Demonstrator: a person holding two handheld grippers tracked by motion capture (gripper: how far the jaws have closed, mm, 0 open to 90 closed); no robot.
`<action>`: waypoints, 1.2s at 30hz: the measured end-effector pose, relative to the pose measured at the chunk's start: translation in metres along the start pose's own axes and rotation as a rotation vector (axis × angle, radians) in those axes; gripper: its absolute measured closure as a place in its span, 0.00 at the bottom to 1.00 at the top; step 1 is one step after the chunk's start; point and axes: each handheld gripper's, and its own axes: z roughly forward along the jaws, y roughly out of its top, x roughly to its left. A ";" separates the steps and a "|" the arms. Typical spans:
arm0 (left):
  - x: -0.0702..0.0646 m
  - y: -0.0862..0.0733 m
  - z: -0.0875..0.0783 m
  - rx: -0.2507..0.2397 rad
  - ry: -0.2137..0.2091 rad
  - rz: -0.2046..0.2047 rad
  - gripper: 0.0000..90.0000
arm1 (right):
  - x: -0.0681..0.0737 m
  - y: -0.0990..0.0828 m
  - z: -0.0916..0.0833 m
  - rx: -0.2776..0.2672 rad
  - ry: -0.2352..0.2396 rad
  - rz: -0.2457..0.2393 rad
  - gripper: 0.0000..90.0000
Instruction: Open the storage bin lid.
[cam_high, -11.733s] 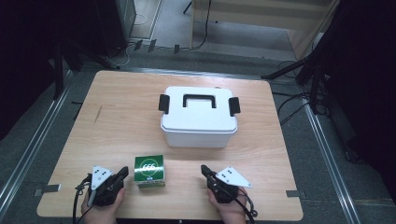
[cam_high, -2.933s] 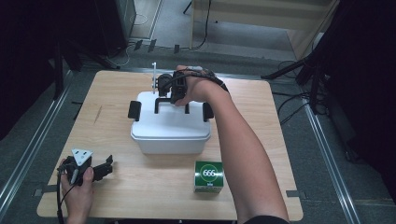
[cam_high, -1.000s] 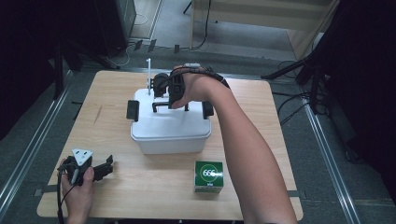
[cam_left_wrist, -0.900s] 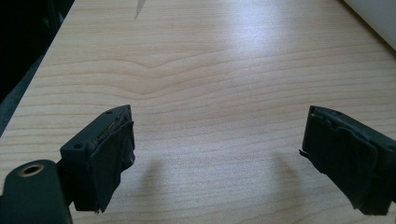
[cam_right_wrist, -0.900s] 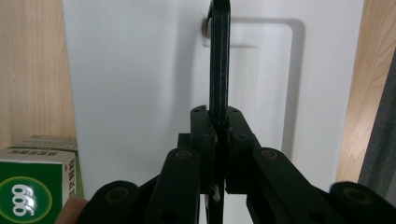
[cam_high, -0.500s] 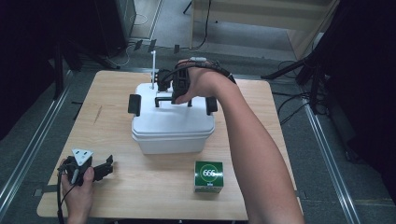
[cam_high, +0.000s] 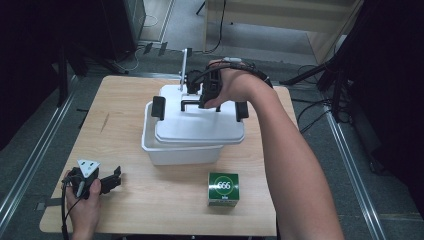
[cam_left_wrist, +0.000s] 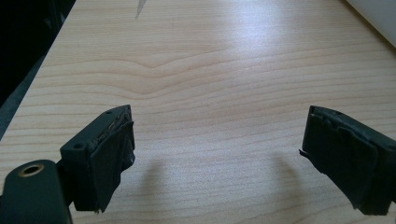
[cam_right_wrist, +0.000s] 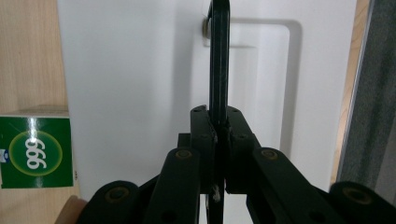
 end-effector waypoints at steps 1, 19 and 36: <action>0.000 0.000 0.000 0.000 0.000 0.000 0.11 | 0.000 -0.003 -0.001 -0.005 -0.001 0.005 0.94; -0.001 0.000 -0.001 0.002 0.008 0.012 0.11 | 0.003 -0.061 -0.023 -0.005 -0.019 0.067 0.94; -0.001 -0.001 -0.001 -0.004 0.012 0.010 0.11 | 0.009 -0.125 -0.032 -0.021 -0.031 0.145 0.94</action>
